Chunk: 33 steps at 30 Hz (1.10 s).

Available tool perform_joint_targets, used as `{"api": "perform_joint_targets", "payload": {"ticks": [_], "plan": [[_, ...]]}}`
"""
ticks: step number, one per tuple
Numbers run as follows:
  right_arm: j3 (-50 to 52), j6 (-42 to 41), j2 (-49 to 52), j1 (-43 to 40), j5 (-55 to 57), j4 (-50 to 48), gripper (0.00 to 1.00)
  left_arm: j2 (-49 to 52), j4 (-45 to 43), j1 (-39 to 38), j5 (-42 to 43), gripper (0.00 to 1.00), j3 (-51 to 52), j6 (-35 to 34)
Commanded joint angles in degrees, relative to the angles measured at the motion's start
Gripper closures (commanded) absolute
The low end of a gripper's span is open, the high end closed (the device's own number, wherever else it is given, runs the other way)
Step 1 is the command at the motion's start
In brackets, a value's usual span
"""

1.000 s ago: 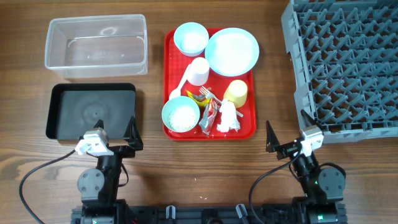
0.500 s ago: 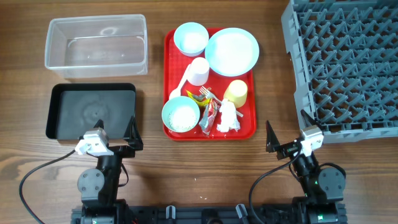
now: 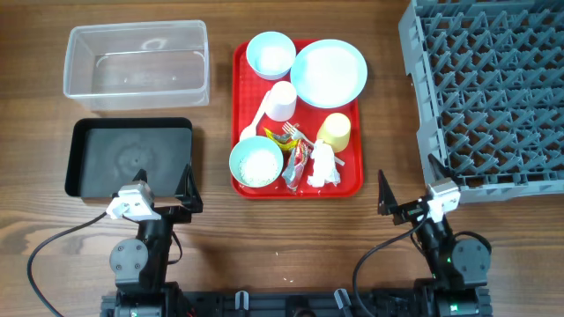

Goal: Sort waste into correct bins and load items into the dishwasher rack

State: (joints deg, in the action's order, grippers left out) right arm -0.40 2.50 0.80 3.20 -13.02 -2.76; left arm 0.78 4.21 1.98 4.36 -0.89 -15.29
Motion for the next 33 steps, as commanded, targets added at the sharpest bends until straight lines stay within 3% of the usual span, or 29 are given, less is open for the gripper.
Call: {"api": "perform_joint_targets", "payload": {"ticks": [1, 7, 13, 18, 23, 30, 33], "plan": [[0.1, 1.5, 0.2, -0.3, 2.6, 0.7, 0.00, -0.3, -0.3, -0.2, -0.2, 0.00, 0.6, 1.1], [0.1, 1.8, 0.2, -0.3, 1.2, 0.4, 0.00, -0.3, -4.7, -0.2, 8.6, 0.00, -1.1, -1.4], [-0.7, -2.9, 0.2, -0.3, 0.5, -0.2, 0.00, 6.5, 7.3, -0.2, 15.2, 0.00, -17.4, 1.9], [-3.6, -3.1, 0.2, -0.3, -0.6, 0.4, 0.00, 22.2, 18.8, -0.3, 16.0, 0.00, -34.0, 5.9], [-7.8, -4.2, 1.4, -0.3, -1.3, 4.2, 0.00, 44.5, 28.0, -1.3, 20.3, 0.00, -52.5, 9.1], [-17.4, -4.0, 15.5, -0.3, -2.1, 8.4, 0.00, 71.9, 38.0, -16.4, 18.5, 0.00, -74.9, 19.5], [-25.8, -3.6, 25.2, -0.3, -2.1, 13.0, 0.00, 79.6, 41.5, -22.9, 13.3, 0.00, -80.5, 19.9]]}}
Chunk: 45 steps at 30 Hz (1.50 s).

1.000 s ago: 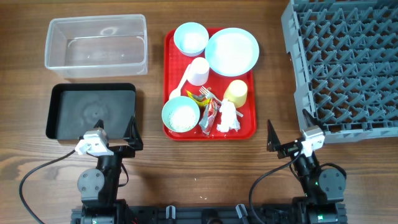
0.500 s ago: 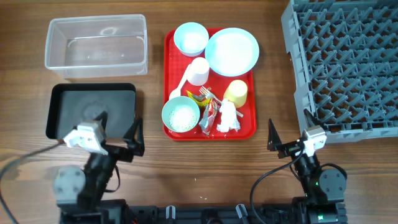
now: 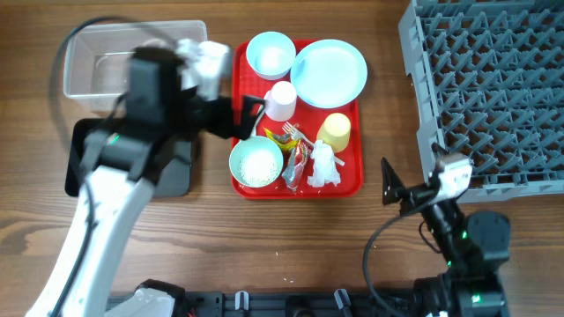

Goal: Sort waste into correct bins and load items into the dishwasher rack
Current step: 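Reach the left gripper to the white tissue on the red tray and grasp it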

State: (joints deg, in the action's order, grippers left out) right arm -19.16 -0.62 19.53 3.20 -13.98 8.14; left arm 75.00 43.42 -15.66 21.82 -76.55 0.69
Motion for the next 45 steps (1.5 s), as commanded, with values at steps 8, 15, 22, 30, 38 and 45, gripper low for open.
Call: {"api": "perform_joint_targets", "payload": {"ticks": [8, 15, 22, 30, 38, 45], "plan": [[-32.1, 3.2, 26.7, -7.3, -6.1, 13.5, 0.00, 13.9, 3.2, -13.4, -0.4, 0.00, -5.5, 6.0], [-40.2, 8.2, 38.3, -22.3, -28.2, 19.8, 0.00, 15.5, 0.3, -15.8, 0.9, 0.00, -5.5, 5.9], [-40.1, 12.2, 39.4, -22.9, -29.4, 23.3, 0.00, 27.7, -1.1, -21.1, -0.5, 0.07, -5.5, 3.9], [-40.1, 10.4, 39.4, -22.9, -21.8, 26.4, 0.00, 35.6, -2.9, -24.2, -11.0, 0.46, -5.5, 2.6], [-40.1, 9.5, 39.4, -22.9, -20.3, 27.1, 0.00, 38.8, -6.2, -26.5, -15.3, 0.53, -5.5, 1.4], [-40.1, 9.4, 39.4, -22.9, -18.4, 27.2, 0.00, 40.2, -6.2, -27.0, -15.3, 0.38, -5.4, -0.1]]}}
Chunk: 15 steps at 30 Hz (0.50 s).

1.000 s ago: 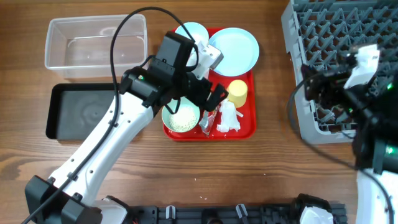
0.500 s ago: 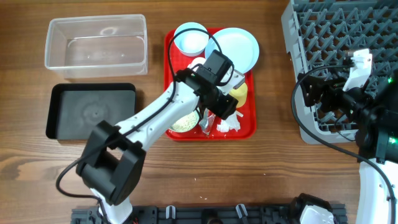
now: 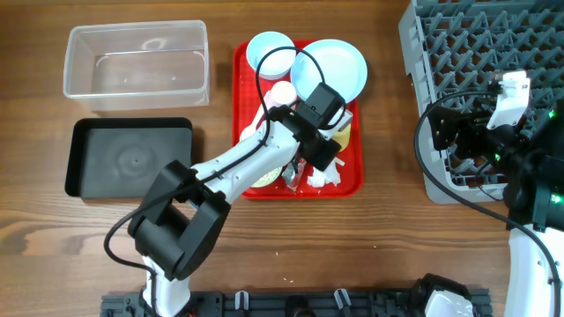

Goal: Sort waste into correct bins and load items into the dishwasher rack
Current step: 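Reach the left gripper to the white tissue on the red tray and grasp it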

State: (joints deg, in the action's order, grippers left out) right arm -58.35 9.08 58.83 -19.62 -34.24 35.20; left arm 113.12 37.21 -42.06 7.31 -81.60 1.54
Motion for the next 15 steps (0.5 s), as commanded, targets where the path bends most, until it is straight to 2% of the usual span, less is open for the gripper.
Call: {"api": "perform_joint_targets", "payload": {"ticks": [1, 4, 11, 14, 15], "plan": [[-0.9, -0.3, 0.1, -0.1, 2.6, 0.2, 0.00, 2.6, 0.0, -0.6, -0.8, 0.34, -0.3, -0.9], [-0.9, -0.3, 0.1, -0.1, 2.6, 0.2, 0.00, 3.5, 0.0, -0.7, -0.8, 0.32, -0.3, -1.0], [-0.9, -0.3, 0.1, -0.1, 2.6, 0.4, 0.00, 4.0, 0.2, -3.7, -1.3, 0.36, -0.3, 1.9], [-0.9, -0.3, 0.1, -0.1, 2.5, 0.4, 0.00, 4.0, 0.2, -4.3, -1.8, 0.71, -0.3, 2.6], [-0.9, -0.5, 0.1, -0.1, 2.6, 0.4, 0.00, 4.0, 0.2, -4.3, -1.9, 0.94, -0.3, 2.5]]}}
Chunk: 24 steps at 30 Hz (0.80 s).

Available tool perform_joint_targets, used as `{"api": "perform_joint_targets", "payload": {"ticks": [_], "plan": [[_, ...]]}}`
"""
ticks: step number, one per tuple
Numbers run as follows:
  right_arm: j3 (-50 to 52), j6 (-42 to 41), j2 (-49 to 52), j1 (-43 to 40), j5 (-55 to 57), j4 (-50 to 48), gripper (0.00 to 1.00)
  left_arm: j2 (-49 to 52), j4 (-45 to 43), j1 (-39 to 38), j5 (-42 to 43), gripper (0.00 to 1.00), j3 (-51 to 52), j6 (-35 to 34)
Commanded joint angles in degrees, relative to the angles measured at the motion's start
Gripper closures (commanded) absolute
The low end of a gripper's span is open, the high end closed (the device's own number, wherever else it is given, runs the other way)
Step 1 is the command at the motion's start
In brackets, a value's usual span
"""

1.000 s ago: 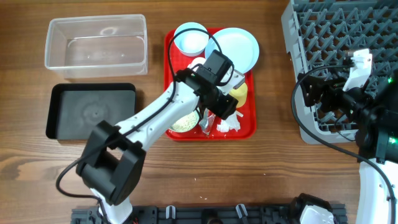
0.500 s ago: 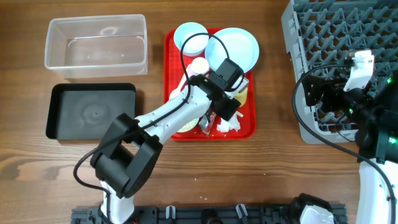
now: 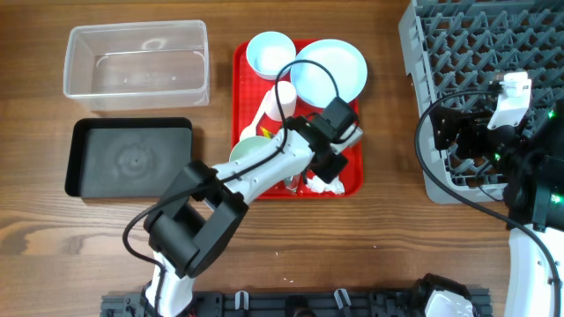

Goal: Sort waste into correct bins and load items into the dishwasher rack
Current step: 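Reach the left gripper to the white tissue on the red tray and grasp it, then carry the tissue with the left gripper and drop it into the clear bin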

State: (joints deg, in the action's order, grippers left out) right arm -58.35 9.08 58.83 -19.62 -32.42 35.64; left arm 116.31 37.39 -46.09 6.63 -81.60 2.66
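A red tray holds a white bowl, a pale blue plate, a white cup and a green-rimmed bowl. Crumpled white waste lies at its front right. My left gripper reaches over the tray's right side, just above that waste, fingers slightly apart with nothing seen between them. The left wrist hides the yellow cup and the wrappers. My right gripper hovers open and bare at the left front edge of the grey dishwasher rack.
A clear plastic bin stands at the back left, with a black bin in front of it. The right arm's cables loop over the rack's front corner. Bare wood lies in front of the tray.
My left gripper has shifted a little to the right and toward the front over the tray, now covering the yellow cup. The right arm has not moved.
Both arms were parked at the table's front edge with open grippers. Then the left arm was up by the tray's left edge while the right stayed low. Later the left was over the tray's middle and the right at the rack's edge, as now.
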Motion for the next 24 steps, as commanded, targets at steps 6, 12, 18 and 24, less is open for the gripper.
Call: {"api": "perform_joint_targets", "payload": {"ticks": [6, 12, 18, 24], "plan": [[-0.9, -0.7, 0.1, -0.1, 0.7, 0.0, 0.00, -1.1, 1.2, -0.2, -1.2, 0.96, -1.2, 1.4], [-0.9, -0.7, 0.1, -0.1, 0.7, 0.0, 0.00, -11.1, 11.0, 3.6, -1.9, 0.96, -11.4, -0.1], [-0.9, -1.7, 0.1, -0.1, 0.7, -0.2, 0.00, -17.7, 10.7, 11.8, -16.2, 0.96, -12.1, -0.1], [-0.9, -1.8, 0.1, -0.1, 0.7, -0.2, 0.00, -15.4, 3.8, 27.8, -21.2, 0.96, -12.1, -0.1]]}}
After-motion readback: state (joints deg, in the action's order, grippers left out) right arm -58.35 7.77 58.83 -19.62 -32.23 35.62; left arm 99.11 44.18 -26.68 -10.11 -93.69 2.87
